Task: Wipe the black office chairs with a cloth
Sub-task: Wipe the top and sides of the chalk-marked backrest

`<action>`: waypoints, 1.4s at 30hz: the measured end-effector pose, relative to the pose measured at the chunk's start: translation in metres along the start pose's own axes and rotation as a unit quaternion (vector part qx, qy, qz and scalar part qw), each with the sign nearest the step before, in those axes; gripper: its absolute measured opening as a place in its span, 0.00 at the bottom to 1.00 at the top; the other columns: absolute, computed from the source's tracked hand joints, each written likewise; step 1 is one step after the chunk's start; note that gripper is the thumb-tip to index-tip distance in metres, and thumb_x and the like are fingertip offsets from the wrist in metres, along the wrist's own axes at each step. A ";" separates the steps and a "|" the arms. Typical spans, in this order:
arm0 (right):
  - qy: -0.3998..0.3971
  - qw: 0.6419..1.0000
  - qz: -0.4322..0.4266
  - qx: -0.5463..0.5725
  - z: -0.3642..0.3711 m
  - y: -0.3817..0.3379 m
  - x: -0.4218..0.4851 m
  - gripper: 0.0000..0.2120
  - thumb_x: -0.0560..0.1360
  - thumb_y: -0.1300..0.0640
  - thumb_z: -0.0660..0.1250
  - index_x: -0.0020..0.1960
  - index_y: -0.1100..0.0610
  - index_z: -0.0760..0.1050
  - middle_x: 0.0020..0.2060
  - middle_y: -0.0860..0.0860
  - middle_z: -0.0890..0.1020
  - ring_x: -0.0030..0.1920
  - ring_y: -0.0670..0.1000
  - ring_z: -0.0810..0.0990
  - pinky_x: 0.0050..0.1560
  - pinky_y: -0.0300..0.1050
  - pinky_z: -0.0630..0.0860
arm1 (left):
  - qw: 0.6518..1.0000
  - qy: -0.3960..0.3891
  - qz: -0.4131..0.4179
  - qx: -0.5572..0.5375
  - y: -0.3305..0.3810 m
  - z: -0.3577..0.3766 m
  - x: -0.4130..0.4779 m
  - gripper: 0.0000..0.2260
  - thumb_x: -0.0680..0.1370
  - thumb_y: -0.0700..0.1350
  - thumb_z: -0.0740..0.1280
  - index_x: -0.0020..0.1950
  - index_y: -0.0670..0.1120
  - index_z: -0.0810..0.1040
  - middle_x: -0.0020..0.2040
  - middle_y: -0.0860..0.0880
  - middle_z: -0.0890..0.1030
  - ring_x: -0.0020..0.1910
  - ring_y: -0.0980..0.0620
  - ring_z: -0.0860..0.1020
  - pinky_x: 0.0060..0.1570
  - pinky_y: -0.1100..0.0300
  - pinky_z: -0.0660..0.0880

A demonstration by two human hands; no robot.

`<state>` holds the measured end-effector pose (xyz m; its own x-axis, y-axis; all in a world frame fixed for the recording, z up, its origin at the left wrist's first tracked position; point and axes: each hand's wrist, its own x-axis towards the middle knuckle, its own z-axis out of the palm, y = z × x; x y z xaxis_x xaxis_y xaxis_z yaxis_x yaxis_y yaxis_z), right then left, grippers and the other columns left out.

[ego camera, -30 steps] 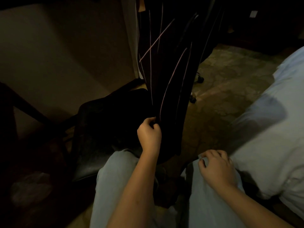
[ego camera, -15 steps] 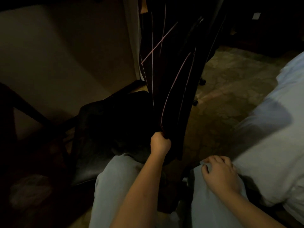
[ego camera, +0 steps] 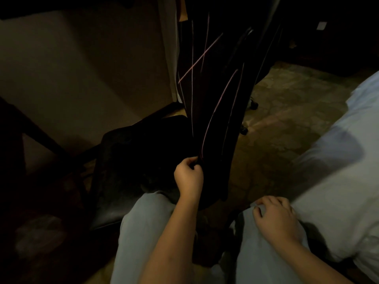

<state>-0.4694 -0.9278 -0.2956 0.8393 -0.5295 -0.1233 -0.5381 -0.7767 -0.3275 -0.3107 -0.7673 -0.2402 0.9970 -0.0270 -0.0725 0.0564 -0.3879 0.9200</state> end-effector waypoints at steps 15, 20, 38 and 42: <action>-0.002 1.000 -0.001 -0.015 0.002 -0.007 0.002 0.13 0.80 0.47 0.57 0.60 0.46 0.74 0.60 0.45 0.75 0.64 0.49 0.65 0.62 0.47 0.64 | 0.990 0.030 -0.088 -0.102 -0.018 0.030 0.004 0.08 0.78 0.35 0.63 0.51 0.46 0.79 0.41 0.53 0.79 0.38 0.56 0.78 0.34 0.72 0.72; 0.004 0.999 0.000 -0.037 0.002 -0.014 0.001 0.13 0.80 0.46 0.56 0.61 0.45 0.73 0.60 0.44 0.74 0.65 0.48 0.65 0.63 0.46 0.64 | 0.984 -0.058 -0.146 -0.085 -0.031 0.048 -0.004 0.13 0.79 0.38 0.64 0.64 0.43 0.77 0.56 0.48 0.80 0.52 0.54 0.79 0.48 0.64 0.75; 0.017 1.000 -0.004 -0.023 0.005 -0.007 -0.003 0.12 0.79 0.47 0.58 0.59 0.46 0.75 0.58 0.44 0.77 0.63 0.49 0.67 0.61 0.47 0.66 | 0.976 0.056 -0.043 -0.206 -0.011 0.013 -0.010 0.15 0.78 0.34 0.62 0.60 0.48 0.80 0.55 0.52 0.81 0.57 0.56 0.78 0.59 0.57 0.76; 0.011 1.000 0.000 -0.007 0.008 -0.003 0.003 0.11 0.78 0.48 0.59 0.57 0.47 0.76 0.57 0.46 0.77 0.62 0.50 0.67 0.60 0.49 0.67 | 0.978 0.050 -0.042 -0.199 -0.021 0.020 -0.008 0.15 0.79 0.35 0.63 0.63 0.47 0.78 0.55 0.54 0.79 0.53 0.62 0.77 0.56 0.66 0.76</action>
<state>-0.4651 -0.9245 -0.3022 0.8372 -0.5372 -0.1025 -0.5397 -0.7812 -0.3137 -0.3212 -0.7776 -0.2663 0.9870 0.0879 -0.1348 0.1348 0.0056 0.9909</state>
